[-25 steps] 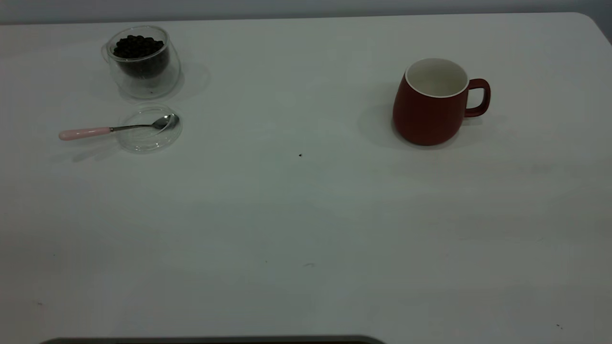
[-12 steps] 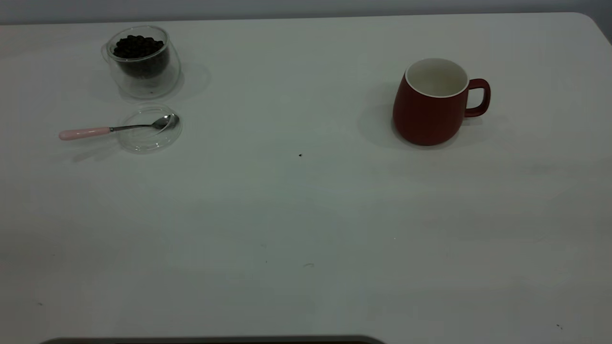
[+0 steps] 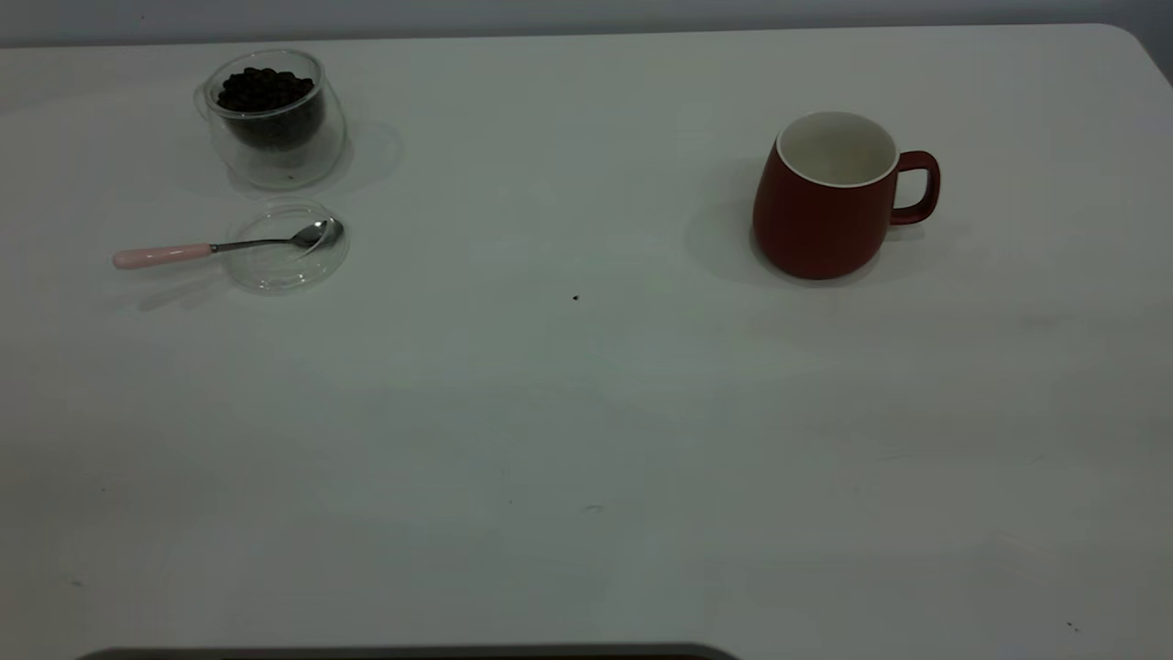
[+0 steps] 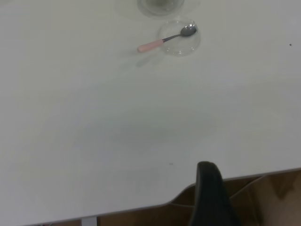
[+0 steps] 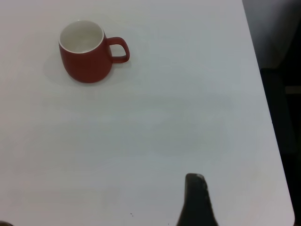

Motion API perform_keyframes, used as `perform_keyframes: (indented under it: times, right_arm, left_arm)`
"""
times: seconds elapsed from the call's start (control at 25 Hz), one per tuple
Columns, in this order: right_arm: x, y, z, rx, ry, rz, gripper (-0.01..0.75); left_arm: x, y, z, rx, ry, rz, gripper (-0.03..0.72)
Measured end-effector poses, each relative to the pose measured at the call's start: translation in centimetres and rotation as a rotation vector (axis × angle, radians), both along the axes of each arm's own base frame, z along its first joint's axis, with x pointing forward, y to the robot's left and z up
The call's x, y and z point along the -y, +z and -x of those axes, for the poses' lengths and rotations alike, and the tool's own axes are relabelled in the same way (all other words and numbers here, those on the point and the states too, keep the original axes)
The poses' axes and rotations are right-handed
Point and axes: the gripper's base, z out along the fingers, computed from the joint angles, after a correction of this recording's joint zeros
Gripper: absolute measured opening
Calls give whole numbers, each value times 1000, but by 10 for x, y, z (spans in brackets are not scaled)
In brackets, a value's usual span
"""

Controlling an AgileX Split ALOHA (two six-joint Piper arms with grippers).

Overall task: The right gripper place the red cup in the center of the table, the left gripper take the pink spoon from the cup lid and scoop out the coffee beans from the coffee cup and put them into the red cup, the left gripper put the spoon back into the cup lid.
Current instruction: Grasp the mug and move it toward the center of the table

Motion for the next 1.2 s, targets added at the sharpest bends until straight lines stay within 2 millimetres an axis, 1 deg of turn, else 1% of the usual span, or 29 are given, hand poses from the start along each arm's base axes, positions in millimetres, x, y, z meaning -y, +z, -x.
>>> perform_keyframes:
  times: [0.2,0.28,0.4,0.48,0.56,0.68,0.76,0.84,0.92,1.0,1.12,1.2]
  right_arm:
    - [0,0,0,0,15,22,588]
    - [0,4,0,-1,25,37,588]
    - [-1,18,-7,-29,57,56,588]
    - [-2,31,-21,-79,80,85,588]
    - [-2,43,-43,-142,106,113,588]
    - [-2,55,-90,-259,166,183,588]
    - [-2,55,-127,-357,220,242,588]
    - [-1,50,-159,-430,263,294,588]
    - [-1,40,-193,-496,319,337,588]
    - [-1,27,-222,-545,391,383,588]
    - [-2,-1,-264,-610,497,436,588]
    - [-4,-23,-290,-652,554,451,588]
  left_arm:
    - [0,0,0,0,0,0,518]
    - [0,0,0,0,0,0,518]
    - [0,0,0,0,0,0,518]
    - [0,0,0,0,0,0,518]
    - [0,0,0,0,0,0,518]
    - [0,0,0,0,0,0,518]
    - [0,0,0,0,0,0,518]
    - [0,0,0,0,0,0,518]
    - [0,0,0,0,1,1,518]
    - [0,0,0,0,1,1,518]
    - [0,0,0,0,1,1,518]
    - [0,0,0,0,1,1,518]
